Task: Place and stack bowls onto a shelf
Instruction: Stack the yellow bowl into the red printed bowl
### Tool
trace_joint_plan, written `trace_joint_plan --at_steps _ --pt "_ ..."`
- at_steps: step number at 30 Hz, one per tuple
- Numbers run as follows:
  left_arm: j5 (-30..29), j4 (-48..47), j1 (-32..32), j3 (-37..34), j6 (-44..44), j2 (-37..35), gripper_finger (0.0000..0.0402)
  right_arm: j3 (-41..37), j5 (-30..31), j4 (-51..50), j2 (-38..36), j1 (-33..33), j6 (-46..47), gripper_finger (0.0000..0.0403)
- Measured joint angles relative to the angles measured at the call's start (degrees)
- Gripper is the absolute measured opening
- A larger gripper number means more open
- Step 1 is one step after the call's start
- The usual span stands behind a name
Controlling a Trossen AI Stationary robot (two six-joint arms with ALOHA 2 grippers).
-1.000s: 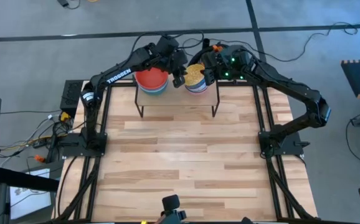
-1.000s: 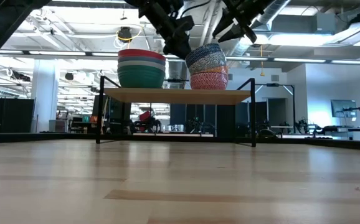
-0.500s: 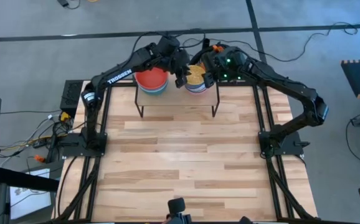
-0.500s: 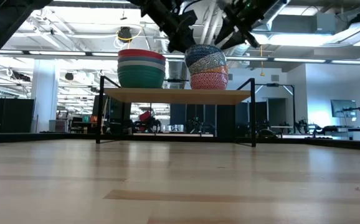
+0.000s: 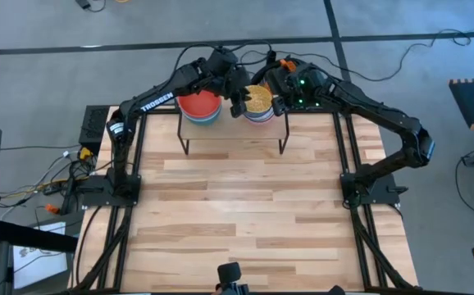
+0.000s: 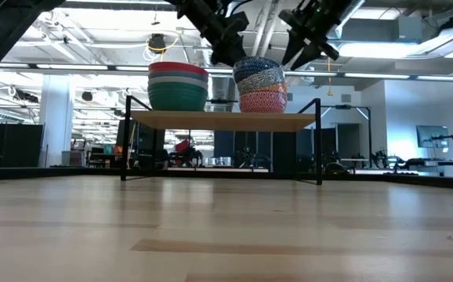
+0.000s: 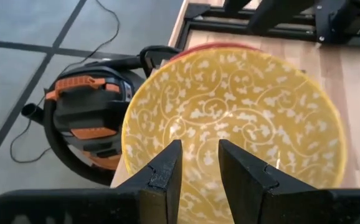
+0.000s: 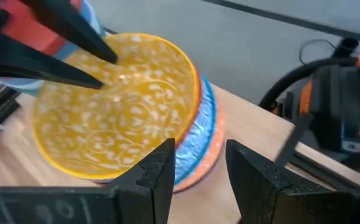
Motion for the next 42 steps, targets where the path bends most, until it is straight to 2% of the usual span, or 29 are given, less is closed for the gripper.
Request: trace_joint_plan --at_steps 12,23,31,42 --pt "-2.65 -0.27 -0.14 0.0 0.09 -2.05 0.0091 -0.57 0.01 -2.5 1.29 -1.02 2.02 0.0168" --pt "-3.17 -6.9 -0.26 -0.02 0.0 -2.84 0.0091 -0.57 -0.1 -2.82 1.3 -0.88 1.68 0.0168" --pt "-3.15 -8.83 -0.57 -0.07 -0.57 -2.84 0.0091 -0.57 -0.73 0.75 1.23 -0.9 1.68 0.0168" --pt "-3.73 -6.95 -1.16 -0.07 -0.96 -2.77 0.0091 -0.55 -1.07 -0.95 1.33 -0.62 1.68 0.0168"
